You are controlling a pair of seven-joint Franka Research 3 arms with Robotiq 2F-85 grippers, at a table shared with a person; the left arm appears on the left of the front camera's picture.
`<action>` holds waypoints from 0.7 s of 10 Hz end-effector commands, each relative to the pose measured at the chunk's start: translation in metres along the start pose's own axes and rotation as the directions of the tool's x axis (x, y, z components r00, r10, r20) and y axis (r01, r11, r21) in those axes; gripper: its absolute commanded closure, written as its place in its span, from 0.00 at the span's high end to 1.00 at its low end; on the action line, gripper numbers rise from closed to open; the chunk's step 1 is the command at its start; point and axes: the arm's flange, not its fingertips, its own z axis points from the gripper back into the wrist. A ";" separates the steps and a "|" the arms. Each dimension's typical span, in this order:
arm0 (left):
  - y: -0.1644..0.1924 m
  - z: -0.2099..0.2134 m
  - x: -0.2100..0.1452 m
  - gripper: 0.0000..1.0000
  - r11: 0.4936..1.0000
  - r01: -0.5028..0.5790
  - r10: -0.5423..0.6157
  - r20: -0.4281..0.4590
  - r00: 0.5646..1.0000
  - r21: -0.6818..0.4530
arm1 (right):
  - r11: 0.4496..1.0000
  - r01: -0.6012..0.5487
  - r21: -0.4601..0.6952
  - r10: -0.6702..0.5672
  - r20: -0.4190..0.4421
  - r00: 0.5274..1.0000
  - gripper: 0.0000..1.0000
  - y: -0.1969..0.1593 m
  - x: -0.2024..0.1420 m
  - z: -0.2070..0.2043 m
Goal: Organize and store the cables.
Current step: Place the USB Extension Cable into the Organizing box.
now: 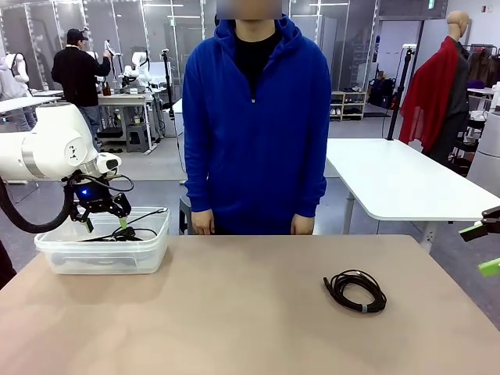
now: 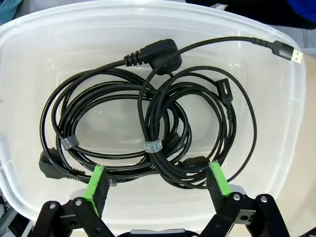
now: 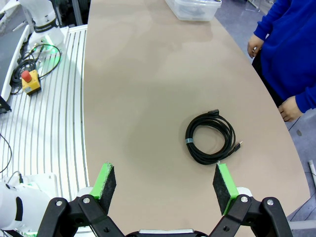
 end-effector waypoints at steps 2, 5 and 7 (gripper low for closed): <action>0.002 0.000 0.000 1.00 1.000 -0.029 0.029 -0.001 1.000 -0.002 | 1.000 -0.004 -0.001 0.004 0.009 1.000 1.00 0.001 0.000 -0.001; 0.002 0.000 0.000 1.00 1.000 -0.029 0.029 -0.001 1.000 -0.002 | 1.000 -0.004 -0.001 0.004 0.009 1.000 1.00 0.001 0.000 -0.001; 0.002 0.000 0.000 1.00 1.000 -0.029 0.029 -0.001 1.000 -0.002 | 1.000 -0.004 -0.001 0.004 0.009 1.000 1.00 0.001 0.000 -0.001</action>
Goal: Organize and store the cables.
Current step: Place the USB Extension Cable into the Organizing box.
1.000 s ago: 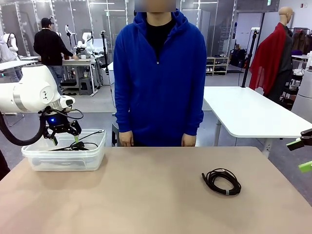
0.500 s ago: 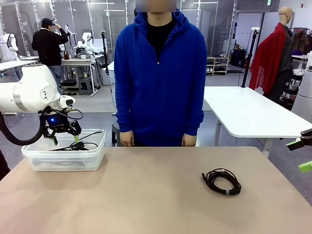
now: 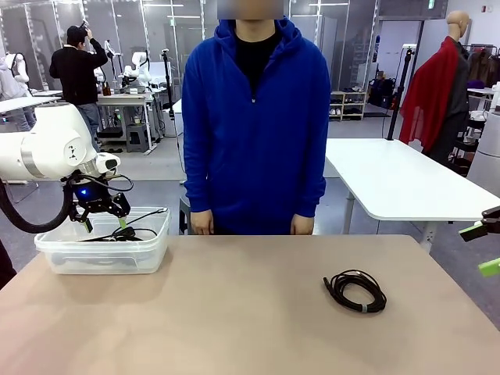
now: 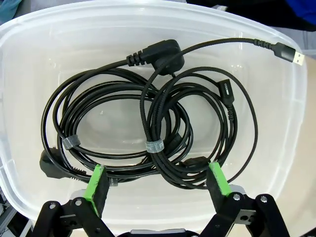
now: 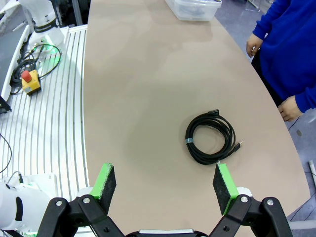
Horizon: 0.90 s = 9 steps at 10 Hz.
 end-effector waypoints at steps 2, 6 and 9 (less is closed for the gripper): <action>0.000 -0.001 0.000 1.00 1.000 -0.021 0.021 -0.001 1.000 -0.003 | 1.000 -0.004 -0.001 0.004 0.009 1.000 1.00 0.001 0.000 -0.001; 0.000 -0.001 0.000 1.00 1.000 -0.021 0.021 -0.001 1.000 -0.003 | 1.000 -0.004 -0.001 0.004 0.009 1.000 1.00 0.001 0.000 -0.001; 0.000 -0.001 0.000 1.00 1.000 -0.021 0.021 -0.001 1.000 -0.003 | 1.000 -0.004 -0.001 0.004 0.009 1.000 1.00 0.001 0.000 -0.001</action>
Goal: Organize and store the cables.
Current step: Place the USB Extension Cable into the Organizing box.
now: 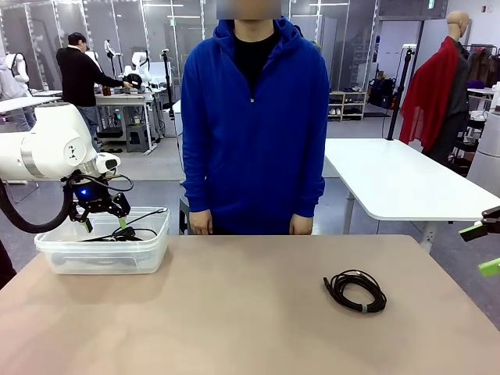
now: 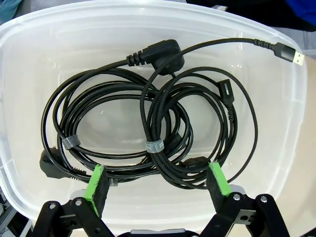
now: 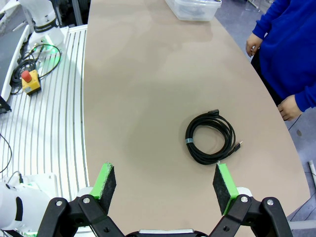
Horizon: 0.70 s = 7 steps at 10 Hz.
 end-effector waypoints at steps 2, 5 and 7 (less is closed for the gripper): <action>0.000 -0.001 0.000 1.00 1.000 -0.021 0.021 -0.001 1.000 -0.003 | 1.000 -0.004 -0.001 0.004 0.009 1.000 1.00 0.001 0.000 -0.001; 0.000 -0.001 0.000 1.00 1.000 -0.021 0.021 -0.001 1.000 -0.003 | 1.000 -0.004 -0.001 0.004 0.009 1.000 1.00 0.001 0.000 -0.001; 0.000 0.000 0.000 1.00 1.000 0.000 0.000 0.000 1.000 0.000 | 1.000 -0.004 -0.001 0.004 0.009 1.000 1.00 0.001 0.000 -0.001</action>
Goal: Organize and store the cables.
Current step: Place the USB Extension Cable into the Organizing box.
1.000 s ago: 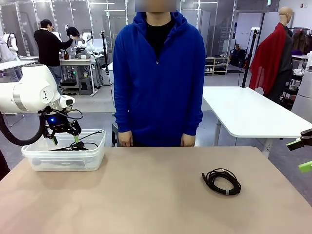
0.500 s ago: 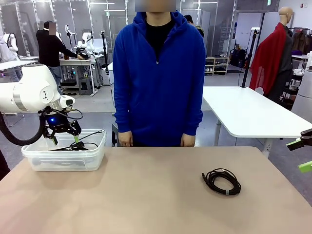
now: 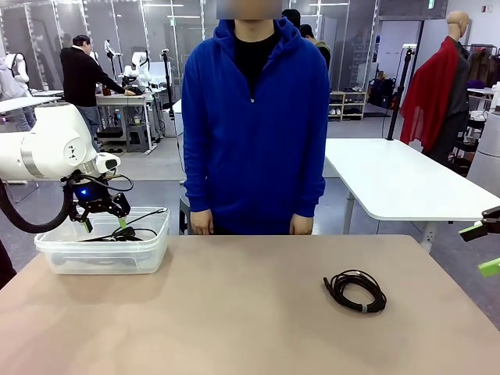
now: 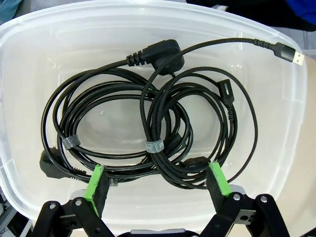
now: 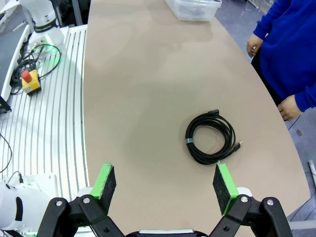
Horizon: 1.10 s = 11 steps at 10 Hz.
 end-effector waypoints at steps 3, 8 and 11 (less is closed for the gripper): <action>-0.011 0.062 -0.066 1.00 0.980 0.200 -0.198 0.107 0.974 -0.010 | 1.000 -0.004 -0.001 0.004 0.009 1.000 1.00 0.001 0.000 -0.001; 0.006 0.136 -0.160 1.00 0.862 0.506 -0.500 0.170 0.849 0.008 | 1.000 -0.004 -0.001 0.004 0.009 1.000 1.00 0.001 0.000 -0.001; 0.056 0.170 -0.212 1.00 0.722 0.688 -0.667 0.192 0.720 -0.070 | 1.000 -0.004 -0.001 0.004 0.009 1.000 1.00 0.001 0.000 -0.001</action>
